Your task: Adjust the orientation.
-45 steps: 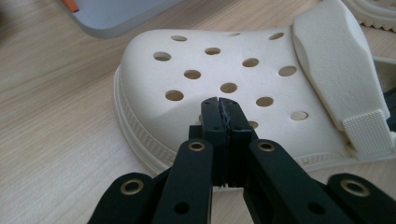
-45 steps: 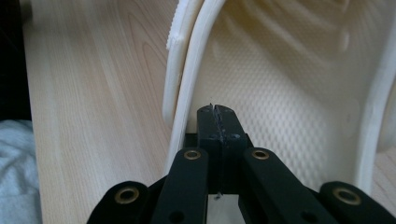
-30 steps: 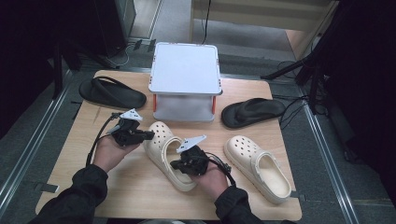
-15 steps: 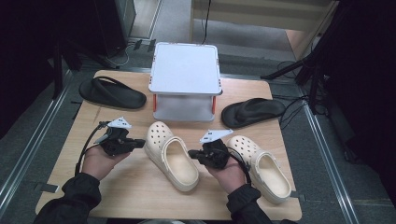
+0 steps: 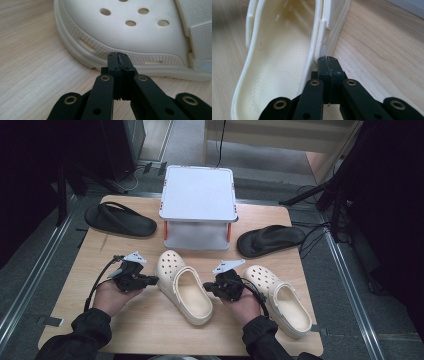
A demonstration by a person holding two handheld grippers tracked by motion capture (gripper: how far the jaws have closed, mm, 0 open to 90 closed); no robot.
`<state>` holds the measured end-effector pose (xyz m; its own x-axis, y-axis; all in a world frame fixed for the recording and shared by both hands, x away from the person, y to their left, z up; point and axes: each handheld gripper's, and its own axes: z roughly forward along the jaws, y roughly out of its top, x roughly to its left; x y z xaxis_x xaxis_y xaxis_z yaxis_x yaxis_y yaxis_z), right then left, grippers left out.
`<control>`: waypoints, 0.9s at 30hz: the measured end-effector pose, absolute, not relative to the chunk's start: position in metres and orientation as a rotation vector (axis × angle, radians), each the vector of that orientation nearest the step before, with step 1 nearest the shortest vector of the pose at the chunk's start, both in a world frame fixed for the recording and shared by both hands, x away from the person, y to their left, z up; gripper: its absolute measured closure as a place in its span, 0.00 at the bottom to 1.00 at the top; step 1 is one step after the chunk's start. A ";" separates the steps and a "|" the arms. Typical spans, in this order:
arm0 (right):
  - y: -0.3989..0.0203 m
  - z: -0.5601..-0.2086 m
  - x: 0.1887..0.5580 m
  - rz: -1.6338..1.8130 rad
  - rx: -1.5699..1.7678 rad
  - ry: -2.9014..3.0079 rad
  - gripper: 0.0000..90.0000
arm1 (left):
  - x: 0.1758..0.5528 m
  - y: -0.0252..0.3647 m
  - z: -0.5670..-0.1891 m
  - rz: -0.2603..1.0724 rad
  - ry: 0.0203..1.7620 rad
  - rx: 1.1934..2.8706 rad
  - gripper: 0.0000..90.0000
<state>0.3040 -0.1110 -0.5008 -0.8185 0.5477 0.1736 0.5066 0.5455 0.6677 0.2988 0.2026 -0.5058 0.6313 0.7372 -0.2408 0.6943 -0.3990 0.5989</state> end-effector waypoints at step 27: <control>-0.085 -0.511 0.303 1.145 0.892 2.735 1.00 | 0.326 0.190 -0.510 0.098 1.127 2.119 1.00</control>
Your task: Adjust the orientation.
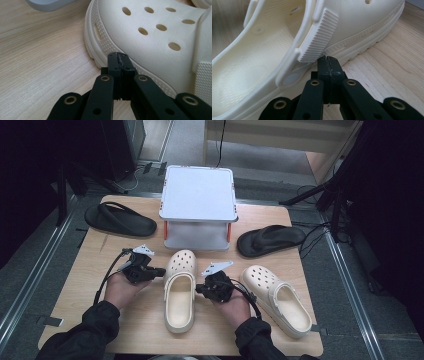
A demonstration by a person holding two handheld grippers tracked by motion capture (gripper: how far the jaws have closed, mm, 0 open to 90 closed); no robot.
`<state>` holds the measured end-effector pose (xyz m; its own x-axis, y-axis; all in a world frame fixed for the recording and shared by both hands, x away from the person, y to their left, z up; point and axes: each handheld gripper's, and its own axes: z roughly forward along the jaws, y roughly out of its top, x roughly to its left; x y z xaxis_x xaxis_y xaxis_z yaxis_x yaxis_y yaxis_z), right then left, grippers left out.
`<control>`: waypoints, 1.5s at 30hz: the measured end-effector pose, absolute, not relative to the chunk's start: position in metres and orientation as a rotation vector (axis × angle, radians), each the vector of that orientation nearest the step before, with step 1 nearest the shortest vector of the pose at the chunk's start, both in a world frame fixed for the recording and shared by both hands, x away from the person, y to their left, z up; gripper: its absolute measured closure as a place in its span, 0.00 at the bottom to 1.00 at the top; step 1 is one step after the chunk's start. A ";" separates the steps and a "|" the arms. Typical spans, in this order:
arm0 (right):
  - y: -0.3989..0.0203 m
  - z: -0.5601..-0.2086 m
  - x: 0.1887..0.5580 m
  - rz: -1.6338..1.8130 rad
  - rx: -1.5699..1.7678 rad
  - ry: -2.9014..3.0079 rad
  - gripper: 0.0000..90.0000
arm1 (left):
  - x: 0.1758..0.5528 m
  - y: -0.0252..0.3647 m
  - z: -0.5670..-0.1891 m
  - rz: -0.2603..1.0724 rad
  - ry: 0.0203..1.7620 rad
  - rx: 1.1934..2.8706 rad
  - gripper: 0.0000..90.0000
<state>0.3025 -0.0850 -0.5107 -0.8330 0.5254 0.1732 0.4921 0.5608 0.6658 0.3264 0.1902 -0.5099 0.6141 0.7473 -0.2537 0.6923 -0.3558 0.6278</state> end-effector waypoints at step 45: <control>-0.181 -0.457 0.273 1.245 1.112 2.531 0.66 | 0.320 0.222 -0.492 0.049 1.118 2.092 0.44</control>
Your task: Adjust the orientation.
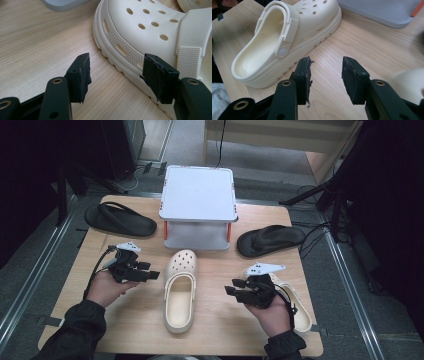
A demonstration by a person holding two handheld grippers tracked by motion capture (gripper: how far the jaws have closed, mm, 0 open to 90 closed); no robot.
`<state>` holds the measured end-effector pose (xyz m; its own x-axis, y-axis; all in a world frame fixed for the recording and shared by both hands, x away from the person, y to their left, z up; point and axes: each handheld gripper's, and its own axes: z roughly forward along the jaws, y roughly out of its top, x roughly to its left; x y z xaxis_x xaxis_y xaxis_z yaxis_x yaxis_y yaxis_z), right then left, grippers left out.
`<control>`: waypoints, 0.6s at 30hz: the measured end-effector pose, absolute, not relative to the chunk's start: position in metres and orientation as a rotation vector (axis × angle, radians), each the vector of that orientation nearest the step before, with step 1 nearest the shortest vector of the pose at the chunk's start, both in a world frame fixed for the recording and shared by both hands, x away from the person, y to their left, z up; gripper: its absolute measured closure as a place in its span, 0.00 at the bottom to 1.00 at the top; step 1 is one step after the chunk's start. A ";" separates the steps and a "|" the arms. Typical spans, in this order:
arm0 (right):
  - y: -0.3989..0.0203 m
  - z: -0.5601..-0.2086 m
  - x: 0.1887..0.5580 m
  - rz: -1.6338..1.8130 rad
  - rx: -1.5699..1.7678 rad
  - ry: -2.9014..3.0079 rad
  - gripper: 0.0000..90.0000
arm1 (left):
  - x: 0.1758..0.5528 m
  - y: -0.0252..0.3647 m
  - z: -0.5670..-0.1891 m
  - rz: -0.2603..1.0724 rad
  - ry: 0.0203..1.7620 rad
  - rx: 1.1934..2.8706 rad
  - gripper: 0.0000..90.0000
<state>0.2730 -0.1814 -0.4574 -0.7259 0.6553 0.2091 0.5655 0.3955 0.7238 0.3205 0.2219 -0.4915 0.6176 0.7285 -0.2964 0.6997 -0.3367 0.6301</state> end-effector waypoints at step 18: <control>-0.247 -0.452 0.252 1.159 1.266 2.406 0.69 | 0.326 0.216 -0.490 0.043 1.075 2.113 0.45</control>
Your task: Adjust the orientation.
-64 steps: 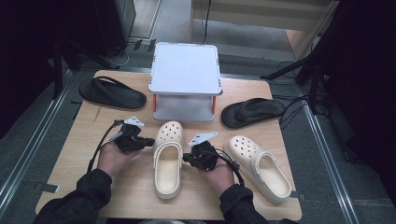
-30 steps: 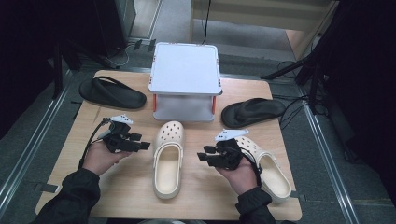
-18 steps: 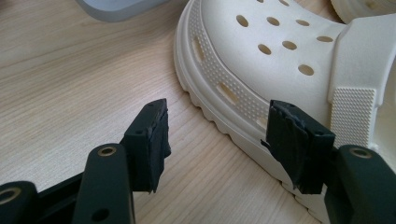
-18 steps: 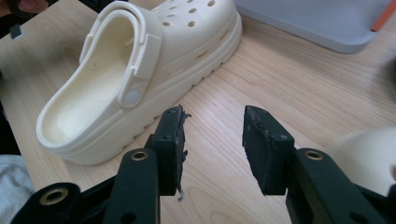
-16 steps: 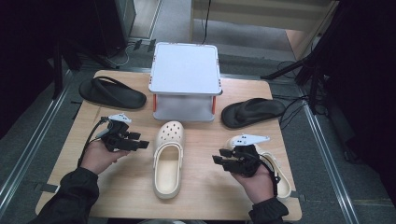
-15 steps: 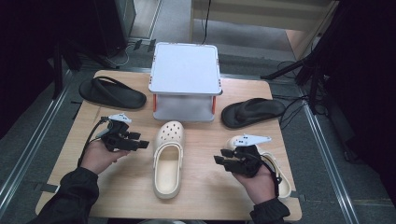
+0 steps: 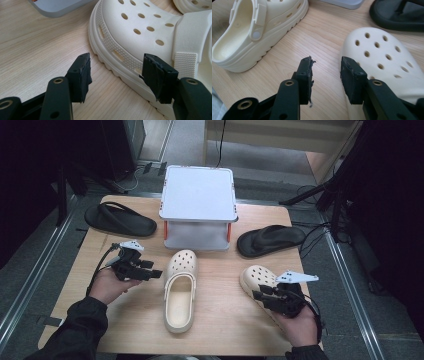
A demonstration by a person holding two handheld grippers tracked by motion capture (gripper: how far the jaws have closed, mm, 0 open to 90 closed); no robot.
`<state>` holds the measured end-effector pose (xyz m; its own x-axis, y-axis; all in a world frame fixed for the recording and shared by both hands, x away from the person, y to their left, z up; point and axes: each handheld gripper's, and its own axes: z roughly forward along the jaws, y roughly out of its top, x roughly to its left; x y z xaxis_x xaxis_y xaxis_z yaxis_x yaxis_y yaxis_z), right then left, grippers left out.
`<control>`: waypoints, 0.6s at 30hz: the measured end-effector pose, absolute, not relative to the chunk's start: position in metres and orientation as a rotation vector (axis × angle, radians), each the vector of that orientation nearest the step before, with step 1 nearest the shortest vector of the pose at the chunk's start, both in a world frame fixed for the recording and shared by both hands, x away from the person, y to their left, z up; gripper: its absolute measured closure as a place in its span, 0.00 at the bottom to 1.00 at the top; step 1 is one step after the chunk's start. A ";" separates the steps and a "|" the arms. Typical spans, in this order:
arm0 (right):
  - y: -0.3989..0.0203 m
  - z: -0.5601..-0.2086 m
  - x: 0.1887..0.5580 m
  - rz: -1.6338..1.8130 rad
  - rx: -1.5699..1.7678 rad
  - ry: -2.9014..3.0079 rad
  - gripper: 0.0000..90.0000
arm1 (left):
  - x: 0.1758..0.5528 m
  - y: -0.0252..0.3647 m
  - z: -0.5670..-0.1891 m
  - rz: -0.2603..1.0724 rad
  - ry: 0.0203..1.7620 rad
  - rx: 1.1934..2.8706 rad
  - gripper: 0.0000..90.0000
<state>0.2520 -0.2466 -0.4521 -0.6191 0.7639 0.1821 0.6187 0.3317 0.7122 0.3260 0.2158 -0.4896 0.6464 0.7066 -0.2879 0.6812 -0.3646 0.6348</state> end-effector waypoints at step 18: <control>-0.290 -0.447 0.235 1.147 1.353 2.304 0.71 | 0.328 0.217 -0.491 0.043 1.081 2.118 0.45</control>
